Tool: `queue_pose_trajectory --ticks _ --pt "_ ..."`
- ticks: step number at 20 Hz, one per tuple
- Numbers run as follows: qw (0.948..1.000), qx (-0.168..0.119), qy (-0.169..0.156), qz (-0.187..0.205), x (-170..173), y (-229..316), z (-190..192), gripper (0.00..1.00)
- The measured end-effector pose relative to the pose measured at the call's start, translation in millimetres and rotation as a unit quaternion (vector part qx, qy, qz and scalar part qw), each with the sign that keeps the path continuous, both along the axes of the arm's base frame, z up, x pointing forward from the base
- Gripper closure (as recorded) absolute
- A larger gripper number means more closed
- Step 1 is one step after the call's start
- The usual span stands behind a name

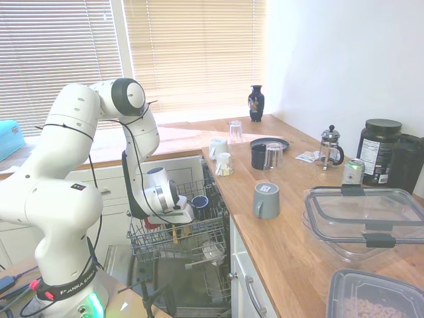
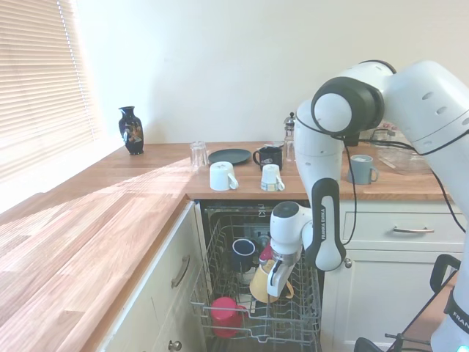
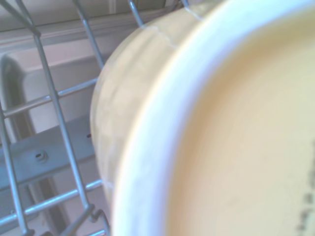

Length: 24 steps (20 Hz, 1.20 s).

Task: Transfer the yellow mug from the dishwasher to the counter

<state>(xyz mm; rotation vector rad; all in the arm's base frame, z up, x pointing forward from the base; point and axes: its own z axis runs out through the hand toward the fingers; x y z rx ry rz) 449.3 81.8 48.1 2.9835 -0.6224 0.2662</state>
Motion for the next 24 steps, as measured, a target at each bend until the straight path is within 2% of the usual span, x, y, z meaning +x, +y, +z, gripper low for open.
queue_pose_trajectory --ticks 10,24 --pt "0.9996 -0.021 -0.015 -0.007 -5 17 21 1.00" --pt "0.9980 -0.028 -0.055 -0.010 -17 50 107 1.00"
